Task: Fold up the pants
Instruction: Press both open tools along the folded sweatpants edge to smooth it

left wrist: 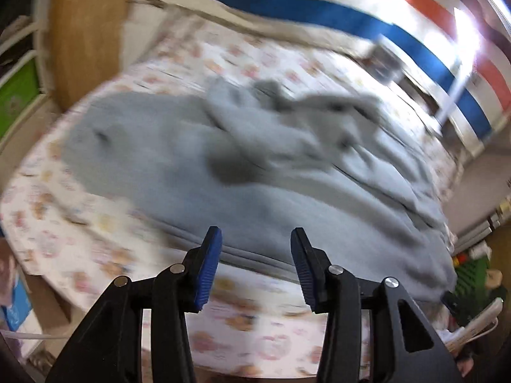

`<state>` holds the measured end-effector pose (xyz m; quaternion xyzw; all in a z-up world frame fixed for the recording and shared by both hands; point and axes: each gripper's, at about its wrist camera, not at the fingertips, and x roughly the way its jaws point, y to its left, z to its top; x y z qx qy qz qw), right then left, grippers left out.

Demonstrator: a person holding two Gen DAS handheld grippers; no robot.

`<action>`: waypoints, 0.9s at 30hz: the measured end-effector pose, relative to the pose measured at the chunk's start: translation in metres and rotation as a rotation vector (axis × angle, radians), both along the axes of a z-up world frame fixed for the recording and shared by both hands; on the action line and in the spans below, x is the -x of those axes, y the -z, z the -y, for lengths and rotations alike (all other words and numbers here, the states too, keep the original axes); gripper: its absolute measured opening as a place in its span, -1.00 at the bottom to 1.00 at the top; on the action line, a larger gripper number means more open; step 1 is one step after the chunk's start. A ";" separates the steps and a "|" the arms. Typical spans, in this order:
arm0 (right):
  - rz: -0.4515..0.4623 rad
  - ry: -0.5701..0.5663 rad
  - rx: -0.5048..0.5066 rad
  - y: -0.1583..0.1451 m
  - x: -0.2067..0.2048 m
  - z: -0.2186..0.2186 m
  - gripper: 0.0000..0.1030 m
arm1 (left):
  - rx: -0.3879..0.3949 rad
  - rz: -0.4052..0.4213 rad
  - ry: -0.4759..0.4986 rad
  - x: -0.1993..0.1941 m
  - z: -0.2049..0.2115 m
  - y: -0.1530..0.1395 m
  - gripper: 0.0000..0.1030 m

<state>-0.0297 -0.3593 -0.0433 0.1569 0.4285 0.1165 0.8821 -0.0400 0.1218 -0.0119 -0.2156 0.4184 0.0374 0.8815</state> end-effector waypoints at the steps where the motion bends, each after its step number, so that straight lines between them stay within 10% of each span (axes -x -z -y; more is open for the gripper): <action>1: -0.007 -0.008 -0.009 0.002 0.001 -0.004 -0.02 | 0.018 -0.025 0.015 -0.009 0.007 0.007 -0.15; 10: -0.079 0.100 0.099 0.028 -0.007 -0.018 0.14 | 0.056 -0.102 -0.011 -0.024 0.032 0.046 -0.15; 15: -0.048 0.078 0.277 0.033 -0.004 -0.041 0.15 | -0.075 -0.102 0.015 -0.025 0.051 0.049 -0.16; 21: -0.138 0.022 0.283 0.043 0.010 -0.026 0.11 | -0.060 -0.145 -0.015 -0.005 0.033 0.050 -0.48; 27: 0.004 0.020 0.253 0.004 0.001 -0.024 0.05 | -0.181 0.024 0.033 -0.020 0.052 0.000 -0.39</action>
